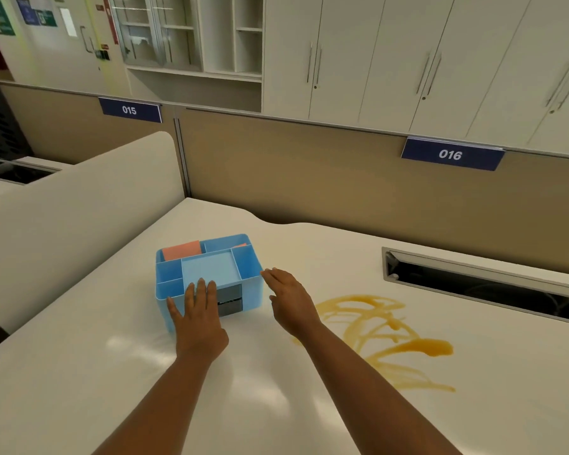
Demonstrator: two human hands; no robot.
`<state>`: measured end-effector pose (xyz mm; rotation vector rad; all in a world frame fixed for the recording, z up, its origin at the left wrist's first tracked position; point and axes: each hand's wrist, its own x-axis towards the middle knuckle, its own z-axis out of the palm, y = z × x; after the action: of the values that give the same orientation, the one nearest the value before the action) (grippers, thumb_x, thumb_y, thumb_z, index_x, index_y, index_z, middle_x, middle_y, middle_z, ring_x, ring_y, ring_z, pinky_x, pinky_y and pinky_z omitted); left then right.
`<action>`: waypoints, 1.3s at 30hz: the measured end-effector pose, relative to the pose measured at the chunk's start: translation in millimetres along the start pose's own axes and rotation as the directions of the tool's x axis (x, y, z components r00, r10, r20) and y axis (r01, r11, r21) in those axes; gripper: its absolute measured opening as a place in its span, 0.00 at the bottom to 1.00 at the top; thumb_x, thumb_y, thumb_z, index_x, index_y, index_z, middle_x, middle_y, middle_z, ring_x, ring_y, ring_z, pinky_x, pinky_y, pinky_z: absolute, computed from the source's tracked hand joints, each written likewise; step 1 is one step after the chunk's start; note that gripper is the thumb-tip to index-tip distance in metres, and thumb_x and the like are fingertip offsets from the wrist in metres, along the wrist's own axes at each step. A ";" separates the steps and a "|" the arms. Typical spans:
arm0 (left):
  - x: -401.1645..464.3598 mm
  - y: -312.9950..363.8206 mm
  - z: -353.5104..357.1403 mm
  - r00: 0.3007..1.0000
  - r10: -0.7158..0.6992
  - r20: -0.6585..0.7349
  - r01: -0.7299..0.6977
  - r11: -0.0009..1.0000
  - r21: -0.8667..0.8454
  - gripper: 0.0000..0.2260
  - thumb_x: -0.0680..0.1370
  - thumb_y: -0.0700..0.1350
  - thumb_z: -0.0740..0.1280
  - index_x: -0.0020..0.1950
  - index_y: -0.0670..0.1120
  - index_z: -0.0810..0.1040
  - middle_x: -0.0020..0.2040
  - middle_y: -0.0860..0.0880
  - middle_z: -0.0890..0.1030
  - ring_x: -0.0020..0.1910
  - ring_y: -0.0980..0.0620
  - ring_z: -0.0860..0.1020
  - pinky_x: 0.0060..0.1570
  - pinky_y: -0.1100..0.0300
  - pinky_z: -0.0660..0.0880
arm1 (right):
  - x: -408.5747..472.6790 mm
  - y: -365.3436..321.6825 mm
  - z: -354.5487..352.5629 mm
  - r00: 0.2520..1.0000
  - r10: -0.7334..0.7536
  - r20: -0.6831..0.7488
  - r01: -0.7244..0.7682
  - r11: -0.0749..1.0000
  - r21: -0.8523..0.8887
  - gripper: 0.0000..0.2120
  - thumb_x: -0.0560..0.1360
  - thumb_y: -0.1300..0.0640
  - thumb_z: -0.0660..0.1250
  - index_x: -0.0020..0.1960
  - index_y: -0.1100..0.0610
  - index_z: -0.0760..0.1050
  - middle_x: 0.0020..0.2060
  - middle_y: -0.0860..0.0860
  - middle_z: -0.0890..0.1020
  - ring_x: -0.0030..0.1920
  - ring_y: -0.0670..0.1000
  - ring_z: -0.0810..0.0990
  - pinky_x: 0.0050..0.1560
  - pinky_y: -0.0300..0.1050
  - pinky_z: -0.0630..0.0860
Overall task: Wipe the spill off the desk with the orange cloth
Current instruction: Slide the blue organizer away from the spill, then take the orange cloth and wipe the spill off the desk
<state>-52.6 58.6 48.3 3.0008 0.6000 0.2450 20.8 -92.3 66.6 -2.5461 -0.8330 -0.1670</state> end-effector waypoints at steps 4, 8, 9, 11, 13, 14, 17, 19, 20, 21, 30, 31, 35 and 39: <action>0.3 -1.2 -4.2 1.000 0.020 0.023 -0.019 1.000 -0.020 0.36 0.74 0.44 0.61 0.74 0.45 0.41 0.77 0.45 0.45 0.76 0.44 0.43 0.72 0.36 0.43 | -31.2 23.2 -35.2 0.989 0.118 -0.093 -0.124 0.990 -0.061 0.22 0.77 0.66 0.56 0.70 0.55 0.64 0.67 0.53 0.72 0.67 0.53 0.68 0.62 0.46 0.69; -8.0 15.2 -7.5 0.988 0.053 -0.144 -0.073 0.989 -0.131 0.36 0.71 0.38 0.65 0.74 0.40 0.50 0.76 0.38 0.52 0.76 0.39 0.49 0.70 0.33 0.43 | -64.7 49.9 -69.2 0.944 0.264 -0.201 -0.288 0.952 -0.102 0.18 0.77 0.65 0.57 0.65 0.55 0.72 0.59 0.53 0.78 0.61 0.54 0.72 0.53 0.48 0.72; -11.9 24.6 -5.7 0.971 0.123 -0.203 -0.154 0.977 -0.147 0.34 0.70 0.35 0.66 0.73 0.38 0.55 0.75 0.36 0.56 0.75 0.36 0.53 0.69 0.33 0.44 | -76.3 56.3 -78.1 0.926 0.299 -0.232 -0.330 0.938 -0.109 0.17 0.77 0.65 0.57 0.63 0.55 0.73 0.58 0.53 0.79 0.60 0.54 0.73 0.53 0.48 0.72; -20.4 44.7 -2.4 0.930 0.276 -0.244 -0.310 0.944 -0.110 0.31 0.67 0.32 0.66 0.69 0.35 0.63 0.70 0.32 0.65 0.70 0.32 0.62 0.67 0.30 0.52 | -95.8 68.0 -92.8 0.880 0.369 -0.299 -0.411 0.907 -0.092 0.15 0.77 0.64 0.58 0.60 0.55 0.77 0.56 0.53 0.80 0.60 0.54 0.74 0.54 0.47 0.72; -30.4 73.6 -0.6 0.879 0.420 -0.224 -0.452 0.885 -0.113 0.26 0.65 0.30 0.66 0.64 0.34 0.71 0.63 0.31 0.74 0.64 0.32 0.72 0.62 0.30 0.64 | -119.1 81.0 -111.4 0.820 0.448 -0.358 -0.499 0.865 -0.061 0.14 0.77 0.63 0.58 0.57 0.55 0.79 0.56 0.53 0.81 0.61 0.53 0.74 0.56 0.47 0.71; -35.2 88.1 -1.7 0.857 0.471 -0.208 -0.504 0.850 -0.153 0.24 0.65 0.30 0.65 0.61 0.34 0.73 0.59 0.32 0.78 0.60 0.34 0.75 0.60 0.32 0.68 | -128.4 87.8 -120.3 0.792 0.478 -0.380 -0.533 0.845 -0.047 0.14 0.77 0.63 0.58 0.56 0.55 0.79 0.56 0.53 0.81 0.61 0.53 0.74 0.57 0.47 0.71; -53.5 139.2 -4.7 0.776 0.601 -0.192 -0.630 0.729 -0.266 0.22 0.63 0.29 0.65 0.57 0.34 0.77 0.52 0.35 0.82 0.52 0.37 0.80 0.55 0.39 0.75 | -159.7 109.5 -152.6 0.713 0.543 -0.443 -0.613 0.790 -0.018 0.14 0.77 0.63 0.57 0.54 0.56 0.80 0.55 0.54 0.82 0.57 0.55 0.76 0.56 0.49 0.73; -64.3 172.6 -1.6 0.726 0.657 -0.204 -0.684 0.659 -0.313 0.22 0.64 0.31 0.63 0.59 0.35 0.76 0.54 0.35 0.81 0.52 0.36 0.80 0.54 0.41 0.77 | -178.8 125.8 -171.3 0.669 0.569 -0.479 -0.655 0.756 -0.017 0.14 0.77 0.64 0.57 0.54 0.56 0.80 0.54 0.54 0.82 0.55 0.56 0.78 0.54 0.49 0.74; -70.8 194.2 1.5 0.701 0.686 -0.195 -0.704 0.620 -0.347 0.23 0.67 0.31 0.63 0.62 0.36 0.73 0.58 0.35 0.79 0.57 0.37 0.78 0.58 0.42 0.75 | -190.9 137.7 -181.3 0.637 0.586 -0.501 -0.681 0.732 -0.010 0.14 0.77 0.64 0.57 0.54 0.56 0.80 0.54 0.55 0.82 0.55 0.56 0.78 0.53 0.49 0.74; -77.5 213.2 4.3 0.690 0.707 -0.159 -0.705 0.604 -0.372 0.24 0.70 0.33 0.63 0.67 0.37 0.68 0.64 0.36 0.75 0.63 0.39 0.74 0.64 0.44 0.70 | -201.3 148.7 -190.0 0.605 0.605 -0.518 -0.705 0.709 0.004 0.15 0.76 0.64 0.57 0.54 0.56 0.80 0.54 0.55 0.82 0.54 0.56 0.78 0.53 0.48 0.74; -132.1 354.8 39.6 0.599 0.798 -0.071 -0.746 0.524 -0.411 0.26 0.77 0.42 0.55 0.74 0.46 0.51 0.76 0.45 0.57 0.75 0.49 0.54 0.75 0.53 0.51 | -287.1 249.1 -228.5 0.417 0.727 -0.546 -0.821 0.559 0.117 0.15 0.75 0.66 0.57 0.52 0.57 0.81 0.52 0.54 0.83 0.52 0.55 0.79 0.52 0.48 0.77; -135.9 367.3 44.5 0.599 0.798 -0.064 -0.744 0.525 -0.413 0.26 0.77 0.42 0.55 0.74 0.46 0.51 0.76 0.45 0.57 0.75 0.49 0.54 0.75 0.53 0.51 | -295.2 260.6 -228.8 0.404 0.741 -0.537 -0.829 0.544 0.128 0.15 0.75 0.66 0.57 0.52 0.57 0.81 0.53 0.54 0.83 0.52 0.55 0.79 0.52 0.49 0.77; -145.9 409.7 61.4 0.617 0.787 -0.024 -0.716 0.548 -0.432 0.26 0.77 0.42 0.54 0.74 0.45 0.50 0.77 0.46 0.55 0.76 0.50 0.52 0.75 0.55 0.49 | -320.2 304.8 -224.5 0.358 0.784 -0.507 -0.859 0.489 0.150 0.16 0.75 0.67 0.56 0.53 0.57 0.80 0.53 0.55 0.83 0.54 0.55 0.79 0.54 0.51 0.76; -154.1 433.1 79.7 0.641 0.767 -0.004 -0.697 0.581 -0.420 0.25 0.78 0.42 0.52 0.74 0.44 0.49 0.77 0.46 0.52 0.76 0.51 0.49 0.75 0.55 0.43 | -335.1 341.2 -216.1 0.357 0.813 -0.460 -0.879 0.459 0.130 0.16 0.74 0.67 0.56 0.54 0.57 0.80 0.54 0.55 0.82 0.54 0.56 0.78 0.54 0.49 0.76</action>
<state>-16.6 -403.1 -8.2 2.6315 -0.6971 0.1009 -45.2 -612.5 45.0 -2.5254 0.7884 -0.4753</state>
